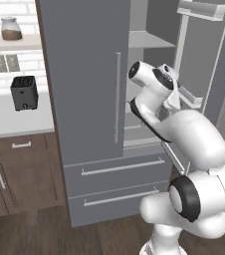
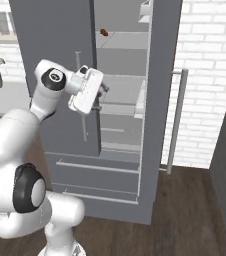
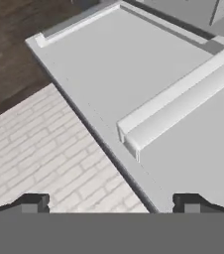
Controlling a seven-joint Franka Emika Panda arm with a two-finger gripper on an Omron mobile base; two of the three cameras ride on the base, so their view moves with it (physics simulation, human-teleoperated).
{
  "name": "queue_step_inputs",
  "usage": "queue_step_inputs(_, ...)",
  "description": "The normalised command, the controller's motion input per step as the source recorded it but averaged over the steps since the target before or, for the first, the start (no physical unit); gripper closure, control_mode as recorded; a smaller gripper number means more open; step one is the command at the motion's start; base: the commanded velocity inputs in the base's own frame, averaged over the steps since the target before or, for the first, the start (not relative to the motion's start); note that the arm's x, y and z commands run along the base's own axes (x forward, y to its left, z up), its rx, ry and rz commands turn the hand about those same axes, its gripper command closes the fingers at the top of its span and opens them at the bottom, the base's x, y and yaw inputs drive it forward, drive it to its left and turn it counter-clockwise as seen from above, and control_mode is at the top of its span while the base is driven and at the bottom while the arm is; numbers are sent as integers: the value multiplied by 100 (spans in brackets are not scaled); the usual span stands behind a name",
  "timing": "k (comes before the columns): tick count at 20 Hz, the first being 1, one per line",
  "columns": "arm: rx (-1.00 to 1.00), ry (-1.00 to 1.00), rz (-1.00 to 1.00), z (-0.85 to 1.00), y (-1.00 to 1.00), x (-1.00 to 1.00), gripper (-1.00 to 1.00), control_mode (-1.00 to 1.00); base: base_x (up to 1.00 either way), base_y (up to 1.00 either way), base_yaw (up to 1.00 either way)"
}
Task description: Take the strawberry from the fridge and place it on top of the pancake, located on the dining counter.
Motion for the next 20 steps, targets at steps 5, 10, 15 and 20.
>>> queue_step_inputs(5, 74, -17, -1, -24, 99, 21, -100, -100, 0, 0, 0)
queue_step_inputs(10, 82, -41, -29, -23, 57, 9, -100, -100, 0, 0, 0)
queue_step_inputs(15, 62, -40, -56, -40, 27, 4, -100, -100, 0, 0, 0)
queue_step_inputs(20, 41, -41, -64, -19, 29, 8, -100, -100, 0, 0, 0)
